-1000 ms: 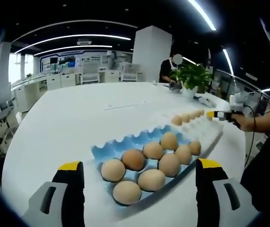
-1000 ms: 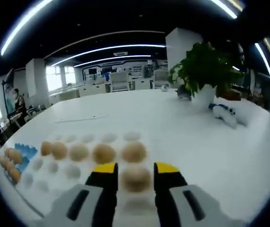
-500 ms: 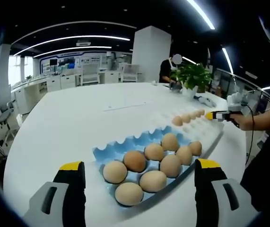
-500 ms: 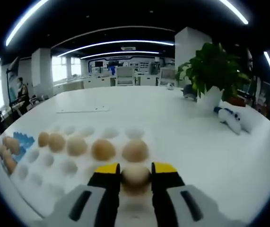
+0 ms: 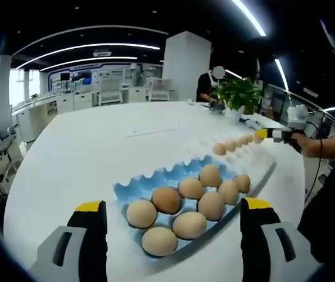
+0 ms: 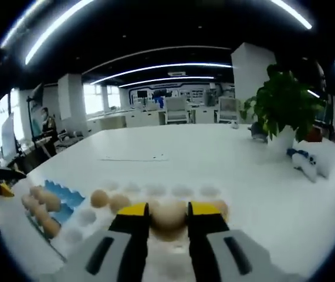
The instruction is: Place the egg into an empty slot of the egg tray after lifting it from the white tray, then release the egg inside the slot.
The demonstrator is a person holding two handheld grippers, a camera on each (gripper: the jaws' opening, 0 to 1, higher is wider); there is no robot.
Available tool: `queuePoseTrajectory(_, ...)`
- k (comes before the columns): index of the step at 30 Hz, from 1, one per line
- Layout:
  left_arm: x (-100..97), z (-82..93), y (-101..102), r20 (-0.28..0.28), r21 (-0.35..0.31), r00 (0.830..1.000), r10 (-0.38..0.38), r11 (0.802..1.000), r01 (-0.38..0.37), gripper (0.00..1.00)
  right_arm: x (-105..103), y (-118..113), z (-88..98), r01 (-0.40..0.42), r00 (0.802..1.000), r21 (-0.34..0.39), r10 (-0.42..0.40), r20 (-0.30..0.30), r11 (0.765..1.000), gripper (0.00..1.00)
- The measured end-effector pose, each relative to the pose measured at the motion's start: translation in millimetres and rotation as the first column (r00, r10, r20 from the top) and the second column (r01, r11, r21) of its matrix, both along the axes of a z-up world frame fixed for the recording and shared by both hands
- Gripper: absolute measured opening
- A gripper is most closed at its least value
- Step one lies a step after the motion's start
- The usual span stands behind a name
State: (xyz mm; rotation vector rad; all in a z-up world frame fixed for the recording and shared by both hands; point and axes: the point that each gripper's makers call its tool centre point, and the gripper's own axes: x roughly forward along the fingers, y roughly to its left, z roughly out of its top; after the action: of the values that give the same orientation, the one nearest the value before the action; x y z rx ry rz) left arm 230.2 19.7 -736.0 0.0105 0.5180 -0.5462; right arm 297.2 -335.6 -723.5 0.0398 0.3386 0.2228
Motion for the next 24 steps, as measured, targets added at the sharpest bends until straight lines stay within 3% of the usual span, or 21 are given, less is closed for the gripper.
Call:
queuePoseTrajectory(12, -0.5, -2.2, 3.4, -0.005, 0.002, 1.0, 0.003, 1.0, -0.003, 0.93, -0.1, 80.1, -2.4, -0.164, 0.986, 0.067, 0.164, 0.002, 0.984, 0.25)
queuePoseTrajectory(24, -0.3, -2.5, 3.0, -0.008, 0.001, 1.0, 0.004, 1.0, -0.004, 0.92, -3.7, 159.9, -14.0, -0.343, 0.938, 0.108, 0.346, -0.012, 0.933, 0.25)
